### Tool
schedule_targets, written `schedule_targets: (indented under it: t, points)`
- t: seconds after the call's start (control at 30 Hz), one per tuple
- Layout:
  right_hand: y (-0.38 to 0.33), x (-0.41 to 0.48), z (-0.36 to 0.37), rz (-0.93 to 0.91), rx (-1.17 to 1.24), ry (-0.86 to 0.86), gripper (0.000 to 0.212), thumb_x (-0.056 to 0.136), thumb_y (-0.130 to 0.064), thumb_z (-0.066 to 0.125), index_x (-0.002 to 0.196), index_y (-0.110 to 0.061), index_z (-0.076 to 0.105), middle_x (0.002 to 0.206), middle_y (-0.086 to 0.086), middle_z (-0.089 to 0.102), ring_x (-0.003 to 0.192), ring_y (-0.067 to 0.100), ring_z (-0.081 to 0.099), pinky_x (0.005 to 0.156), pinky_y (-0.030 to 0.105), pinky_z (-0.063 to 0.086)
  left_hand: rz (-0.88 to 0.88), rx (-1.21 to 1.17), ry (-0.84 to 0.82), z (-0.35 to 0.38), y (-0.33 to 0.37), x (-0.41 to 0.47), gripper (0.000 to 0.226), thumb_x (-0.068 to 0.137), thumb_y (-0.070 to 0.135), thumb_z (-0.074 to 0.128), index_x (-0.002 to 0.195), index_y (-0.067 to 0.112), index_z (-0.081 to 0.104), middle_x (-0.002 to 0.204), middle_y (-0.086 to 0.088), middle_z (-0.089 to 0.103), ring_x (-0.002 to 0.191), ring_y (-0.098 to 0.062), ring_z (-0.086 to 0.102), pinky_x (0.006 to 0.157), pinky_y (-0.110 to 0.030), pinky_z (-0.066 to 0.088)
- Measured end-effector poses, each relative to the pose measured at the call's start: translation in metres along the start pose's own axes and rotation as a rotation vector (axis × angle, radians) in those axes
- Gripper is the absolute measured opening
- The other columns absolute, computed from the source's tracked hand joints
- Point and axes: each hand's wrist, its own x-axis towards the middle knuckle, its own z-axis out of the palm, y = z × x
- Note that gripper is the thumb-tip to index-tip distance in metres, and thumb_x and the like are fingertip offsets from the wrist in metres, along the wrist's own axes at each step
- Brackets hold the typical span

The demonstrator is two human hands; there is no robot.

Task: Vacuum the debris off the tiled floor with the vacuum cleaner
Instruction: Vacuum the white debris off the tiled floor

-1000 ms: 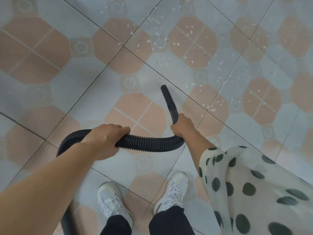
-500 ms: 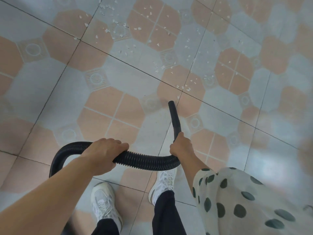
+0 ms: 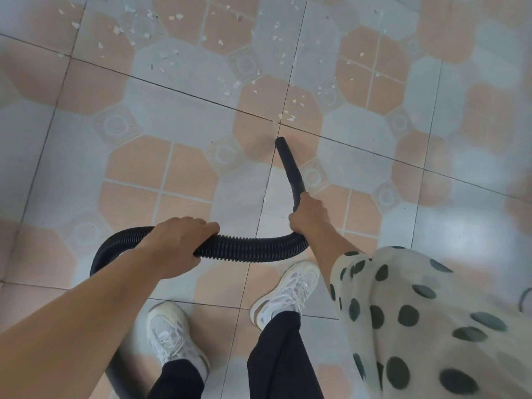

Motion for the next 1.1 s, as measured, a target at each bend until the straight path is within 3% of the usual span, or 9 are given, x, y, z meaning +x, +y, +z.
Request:
schedule_targets:
  t: [0.13, 0.4, 0.67, 0.9, 1.1]
  points:
    - [0.02, -0.008, 0.0, -0.009, -0.004, -0.06, 0.05, 0.088, -0.012, 0.061, 0.134, -0.014, 0.042, 0.115, 0.013, 0.054, 0.088, 0.025, 0.057, 0.064, 0.031, 0.047, 0.027, 0.024, -0.044, -0.004, 0.015, 0.003, 0.026, 0.083, 0.016, 0.05, 0.103, 0.03, 0.043, 0.084, 0.012, 0.047, 0.081, -0.012, 0.05, 0.067, -0.024, 0.033]
    - [0.066, 0.0, -0.025, -0.096, -0.059, -0.097, 0.043, 0.089, -0.012, 0.058, 0.13, -0.016, 0.045, 0.113, 0.008, 0.056, 0.087, 0.023, 0.055, 0.063, 0.029, 0.043, 0.002, 0.03, -0.024, 0.004, 0.069, 0.013, 0.024, 0.083, 0.017, 0.049, 0.091, 0.034, 0.034, 0.081, 0.013, 0.047, 0.078, -0.013, 0.052, 0.065, -0.024, 0.035]
    - [0.137, -0.009, -0.027, -0.215, -0.19, -0.171, 0.038, 0.091, -0.016, 0.054, 0.129, -0.017, 0.047, 0.109, 0.006, 0.055, 0.084, 0.024, 0.056, 0.055, 0.028, 0.04, -0.097, -0.004, -0.063, 0.033, 0.142, 0.017, 0.021, 0.079, 0.018, 0.055, 0.087, 0.031, 0.041, 0.083, 0.011, 0.05, 0.082, -0.014, 0.054, 0.068, -0.026, 0.039]
    - [0.178, -0.019, -0.006, -0.302, -0.231, -0.274, 0.05, 0.089, -0.016, 0.058, 0.137, -0.018, 0.042, 0.115, 0.008, 0.056, 0.09, 0.025, 0.058, 0.065, 0.03, 0.045, -0.116, -0.027, -0.094, 0.056, 0.184, 0.001, 0.022, 0.08, 0.019, 0.055, 0.085, 0.032, 0.039, 0.086, 0.012, 0.052, 0.086, -0.013, 0.054, 0.075, -0.03, 0.046]
    - [0.184, -0.021, 0.003, -0.321, -0.189, -0.273, 0.041, 0.088, -0.016, 0.059, 0.128, -0.016, 0.047, 0.107, 0.007, 0.057, 0.089, 0.026, 0.059, 0.063, 0.031, 0.045, -0.131, -0.004, -0.042, 0.065, 0.192, -0.01, 0.021, 0.08, 0.021, 0.056, 0.084, 0.032, 0.039, 0.084, 0.014, 0.049, 0.085, -0.011, 0.051, 0.075, -0.027, 0.044]
